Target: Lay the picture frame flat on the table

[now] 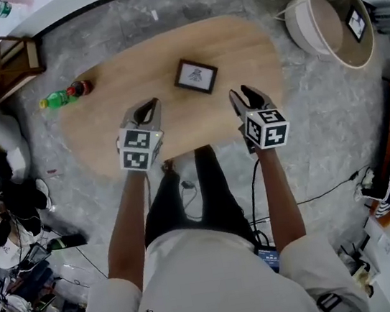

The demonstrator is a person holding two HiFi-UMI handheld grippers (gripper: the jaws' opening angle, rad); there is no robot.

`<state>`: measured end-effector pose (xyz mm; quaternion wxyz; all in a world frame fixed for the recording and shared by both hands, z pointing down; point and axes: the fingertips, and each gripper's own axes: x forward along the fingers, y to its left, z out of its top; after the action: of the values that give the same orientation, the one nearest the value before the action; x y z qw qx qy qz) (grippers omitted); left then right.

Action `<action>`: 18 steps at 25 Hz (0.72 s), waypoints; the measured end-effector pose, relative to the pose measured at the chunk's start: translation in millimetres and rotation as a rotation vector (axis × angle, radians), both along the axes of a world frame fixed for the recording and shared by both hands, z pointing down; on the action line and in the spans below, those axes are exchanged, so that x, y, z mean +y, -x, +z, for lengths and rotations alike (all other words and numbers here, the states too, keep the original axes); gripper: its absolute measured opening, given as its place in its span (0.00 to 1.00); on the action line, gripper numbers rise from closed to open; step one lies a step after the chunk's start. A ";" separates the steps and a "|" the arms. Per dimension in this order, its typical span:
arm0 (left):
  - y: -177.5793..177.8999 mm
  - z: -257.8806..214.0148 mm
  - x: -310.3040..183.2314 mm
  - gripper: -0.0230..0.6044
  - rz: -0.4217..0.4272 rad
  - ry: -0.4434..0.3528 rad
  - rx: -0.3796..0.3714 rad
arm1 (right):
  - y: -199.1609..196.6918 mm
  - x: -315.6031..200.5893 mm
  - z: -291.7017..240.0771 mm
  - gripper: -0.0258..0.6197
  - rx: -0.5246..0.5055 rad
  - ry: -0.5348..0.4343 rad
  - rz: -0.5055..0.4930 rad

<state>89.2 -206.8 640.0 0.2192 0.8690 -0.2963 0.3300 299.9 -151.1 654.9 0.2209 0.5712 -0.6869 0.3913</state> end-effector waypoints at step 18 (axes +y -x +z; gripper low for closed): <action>44.7 -151.4 20.3 0.05 0.108 -0.223 0.114 | 48.2 51.6 -220.5 0.04 0.148 -0.336 0.073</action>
<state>44.5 -186.6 488.6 0.1199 0.9200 -0.2710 0.2564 251.7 -99.5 434.4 0.1581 0.6517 -0.7034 0.2354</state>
